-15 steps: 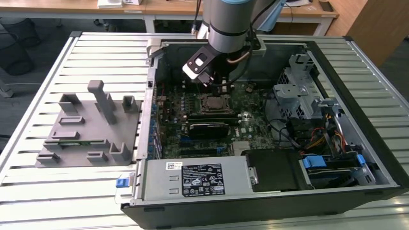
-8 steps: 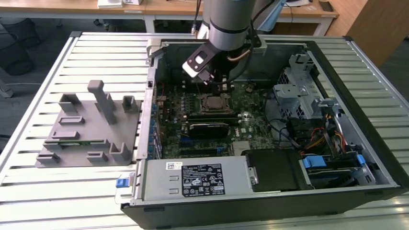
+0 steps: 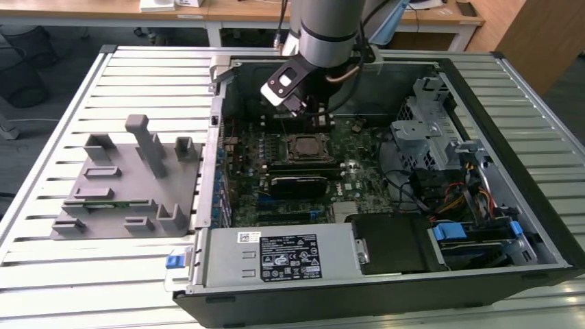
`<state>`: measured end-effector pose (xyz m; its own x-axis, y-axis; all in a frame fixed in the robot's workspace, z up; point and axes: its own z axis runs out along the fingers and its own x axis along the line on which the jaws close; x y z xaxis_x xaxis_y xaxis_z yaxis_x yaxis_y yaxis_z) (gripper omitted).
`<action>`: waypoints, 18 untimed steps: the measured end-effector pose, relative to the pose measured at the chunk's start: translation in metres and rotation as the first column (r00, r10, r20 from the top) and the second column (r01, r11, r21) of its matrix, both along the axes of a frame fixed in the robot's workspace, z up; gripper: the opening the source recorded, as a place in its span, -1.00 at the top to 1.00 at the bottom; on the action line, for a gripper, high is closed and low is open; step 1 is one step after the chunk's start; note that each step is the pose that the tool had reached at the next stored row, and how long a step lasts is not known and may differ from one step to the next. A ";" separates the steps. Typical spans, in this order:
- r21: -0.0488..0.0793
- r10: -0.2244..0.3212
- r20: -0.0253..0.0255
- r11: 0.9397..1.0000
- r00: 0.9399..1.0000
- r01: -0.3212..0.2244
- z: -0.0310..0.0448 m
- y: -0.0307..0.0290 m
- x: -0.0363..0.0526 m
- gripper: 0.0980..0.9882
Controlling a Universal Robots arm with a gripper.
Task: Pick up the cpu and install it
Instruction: 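Install the first cpu locking lever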
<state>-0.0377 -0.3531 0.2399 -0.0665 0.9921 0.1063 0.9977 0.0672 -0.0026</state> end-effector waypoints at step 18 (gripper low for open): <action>0.000 0.193 0.000 0.981 0.981 -0.193 0.0042 0.0000 0.0000 0.98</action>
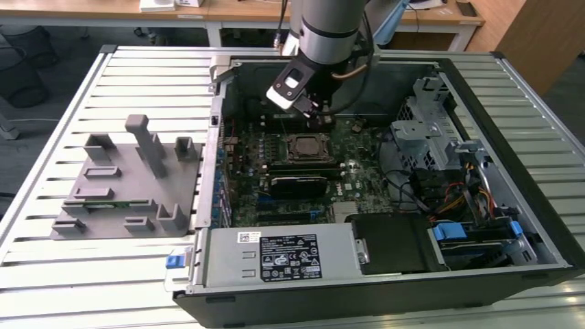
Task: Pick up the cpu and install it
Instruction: 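Install the first cpu locking lever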
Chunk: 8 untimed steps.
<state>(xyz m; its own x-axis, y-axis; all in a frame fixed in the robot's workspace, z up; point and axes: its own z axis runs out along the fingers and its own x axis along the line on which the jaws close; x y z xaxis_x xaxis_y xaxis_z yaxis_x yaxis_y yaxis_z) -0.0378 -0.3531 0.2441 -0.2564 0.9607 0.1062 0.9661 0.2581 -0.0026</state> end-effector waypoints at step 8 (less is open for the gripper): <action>0.000 0.124 0.000 0.992 0.992 -0.124 -0.0001 0.0000 0.0000 0.98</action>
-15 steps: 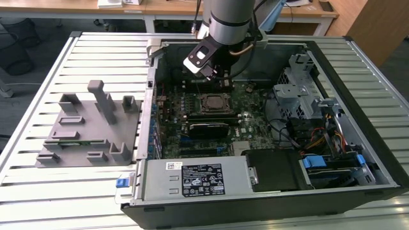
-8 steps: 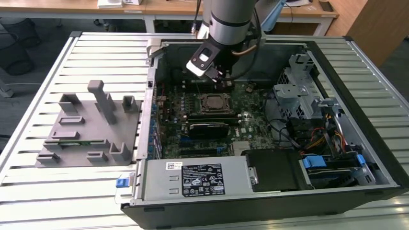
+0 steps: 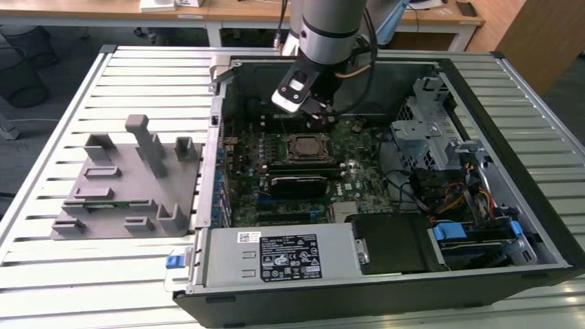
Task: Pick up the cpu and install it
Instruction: 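Install the first cpu locking lever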
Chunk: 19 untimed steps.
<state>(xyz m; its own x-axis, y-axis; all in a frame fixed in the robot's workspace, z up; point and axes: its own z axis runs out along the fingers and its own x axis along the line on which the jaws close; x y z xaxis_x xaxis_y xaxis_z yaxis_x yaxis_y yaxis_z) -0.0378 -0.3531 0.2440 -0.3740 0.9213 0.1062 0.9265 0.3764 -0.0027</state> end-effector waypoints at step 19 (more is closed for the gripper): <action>0.000 0.192 0.000 0.981 0.981 -0.192 0.0000 0.0000 0.0000 0.98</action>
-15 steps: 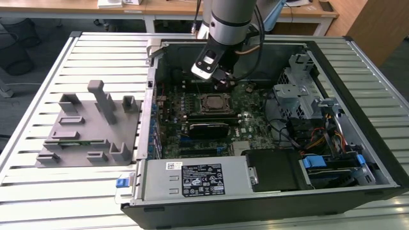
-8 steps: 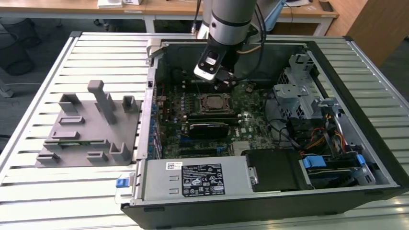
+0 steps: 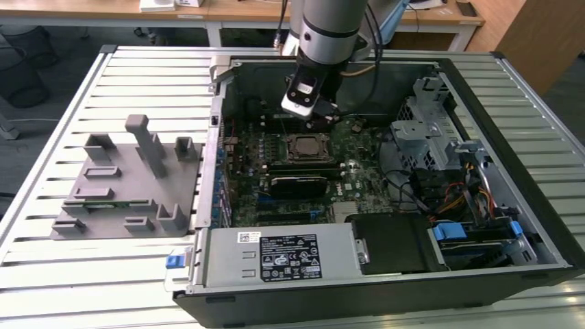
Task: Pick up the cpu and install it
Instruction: 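Install the first cpu locking lever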
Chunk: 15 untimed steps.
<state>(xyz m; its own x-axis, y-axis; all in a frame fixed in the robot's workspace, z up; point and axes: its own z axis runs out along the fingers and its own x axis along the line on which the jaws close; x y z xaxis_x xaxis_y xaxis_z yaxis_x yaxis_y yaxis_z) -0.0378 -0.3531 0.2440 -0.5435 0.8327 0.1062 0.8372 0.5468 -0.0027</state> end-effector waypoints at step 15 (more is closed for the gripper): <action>0.000 0.170 0.000 0.985 0.985 -0.170 0.0000 0.0000 0.0000 0.98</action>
<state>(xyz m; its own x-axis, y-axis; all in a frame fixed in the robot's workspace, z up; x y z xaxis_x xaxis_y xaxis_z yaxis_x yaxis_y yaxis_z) -0.0378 -0.3531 0.2440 -0.6773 0.7280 0.1062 0.7320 0.6813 -0.0026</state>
